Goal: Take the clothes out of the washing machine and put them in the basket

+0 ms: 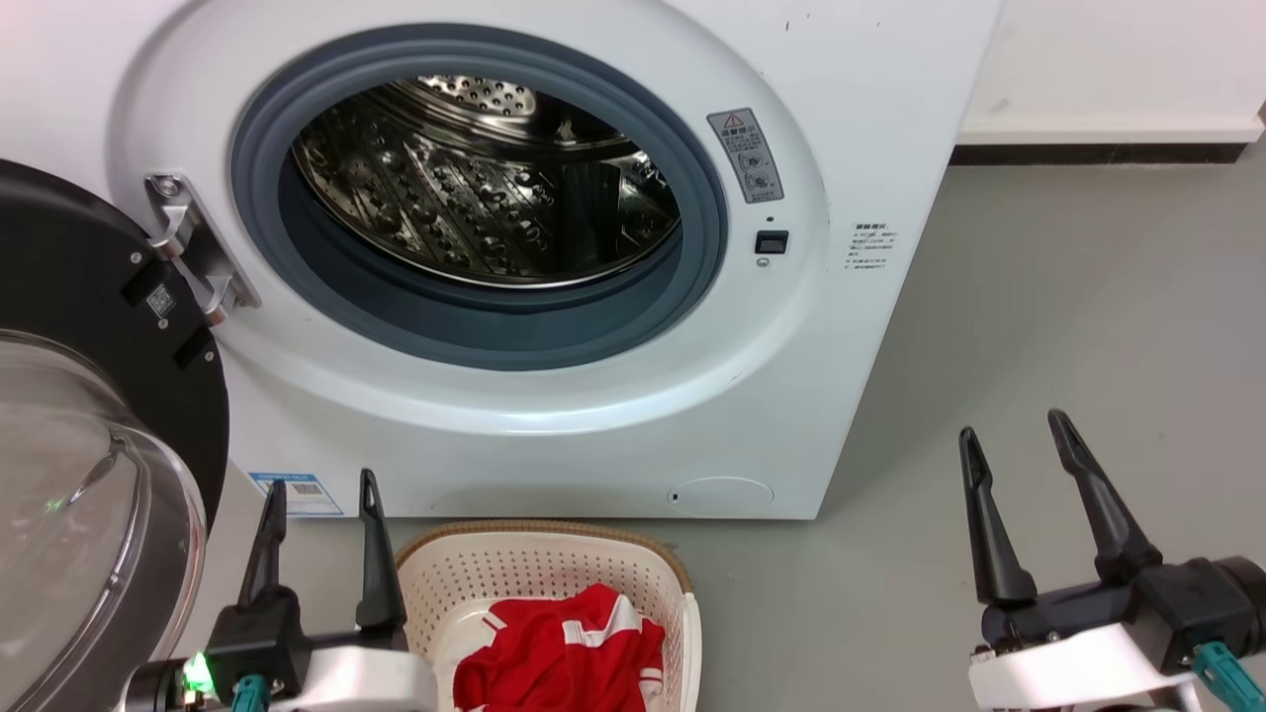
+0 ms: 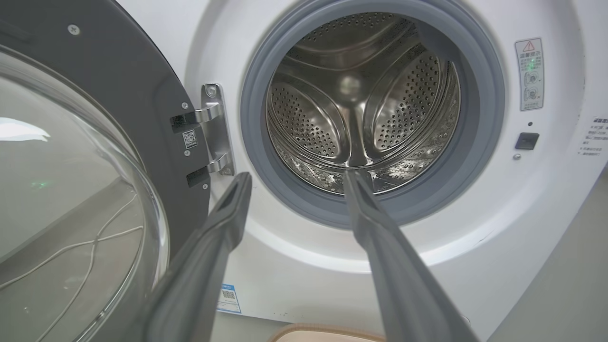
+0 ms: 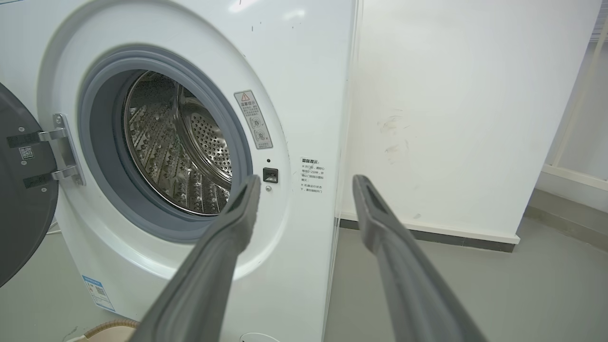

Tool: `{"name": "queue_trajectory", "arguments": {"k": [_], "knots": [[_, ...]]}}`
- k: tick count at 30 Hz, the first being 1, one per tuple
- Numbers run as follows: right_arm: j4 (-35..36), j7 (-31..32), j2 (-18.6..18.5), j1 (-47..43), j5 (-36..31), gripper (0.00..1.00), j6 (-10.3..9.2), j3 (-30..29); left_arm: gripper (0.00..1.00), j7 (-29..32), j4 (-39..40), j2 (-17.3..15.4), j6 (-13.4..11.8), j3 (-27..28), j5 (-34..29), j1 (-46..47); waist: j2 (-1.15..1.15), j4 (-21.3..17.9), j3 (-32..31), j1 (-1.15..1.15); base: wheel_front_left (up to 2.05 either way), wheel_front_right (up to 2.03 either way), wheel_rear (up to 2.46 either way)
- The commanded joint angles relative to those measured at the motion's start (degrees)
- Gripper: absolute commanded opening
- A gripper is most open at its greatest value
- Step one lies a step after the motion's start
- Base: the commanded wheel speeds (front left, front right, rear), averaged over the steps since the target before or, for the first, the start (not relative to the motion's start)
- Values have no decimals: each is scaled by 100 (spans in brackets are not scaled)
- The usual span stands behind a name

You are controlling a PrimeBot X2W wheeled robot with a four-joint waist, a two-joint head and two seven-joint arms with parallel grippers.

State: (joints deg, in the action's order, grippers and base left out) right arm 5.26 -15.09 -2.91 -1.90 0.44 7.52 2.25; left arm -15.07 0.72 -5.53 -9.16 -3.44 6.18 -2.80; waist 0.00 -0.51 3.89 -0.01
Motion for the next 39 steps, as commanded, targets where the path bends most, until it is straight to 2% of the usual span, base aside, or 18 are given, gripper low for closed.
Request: {"name": "queue_trajectory", "arguments": {"k": [1,4,11,20,32,33,37,39], "knots": [[-19,-11,6,-113,42,100,-6,-14,100,-14,55,46,65,69,-68,-138,0,-10,-76,1,0,0,0],[-60,-11,6,-324,131,100,-6,-9,100,-14,95,163,231,227,-161,-362,0,-16,-218,1,0,0,0],[-82,-11,6,-440,194,100,-6,1,100,-15,41,223,413,338,-210,-515,0,-28,-312,1,0,0,0],[-105,-11,6,-534,227,100,-6,-25,100,-15,-28,257,513,390,-265,-582,0,-47,-390,1,0,0,0],[-97,-10,6,-514,225,100,-6,-25,100,-15,-63,269,524,402,-304,-566,0,-68,-385,1,0,0,0],[-108,0,0,-476,214,0,0,-15,0,1,-55,255,539,392,-277,-521,0,-69,-385,1,0,0,0],[-299,4,0,-535,247,0,0,9,0,34,-266,259,546,372,-248,-540,0,-69,-383,1,0,0,0],[-302,36,-9,-532,513,0,0,11,0,83,-288,258,577,377,9,-507,0,-66,-383,1,0,0,0]]}}
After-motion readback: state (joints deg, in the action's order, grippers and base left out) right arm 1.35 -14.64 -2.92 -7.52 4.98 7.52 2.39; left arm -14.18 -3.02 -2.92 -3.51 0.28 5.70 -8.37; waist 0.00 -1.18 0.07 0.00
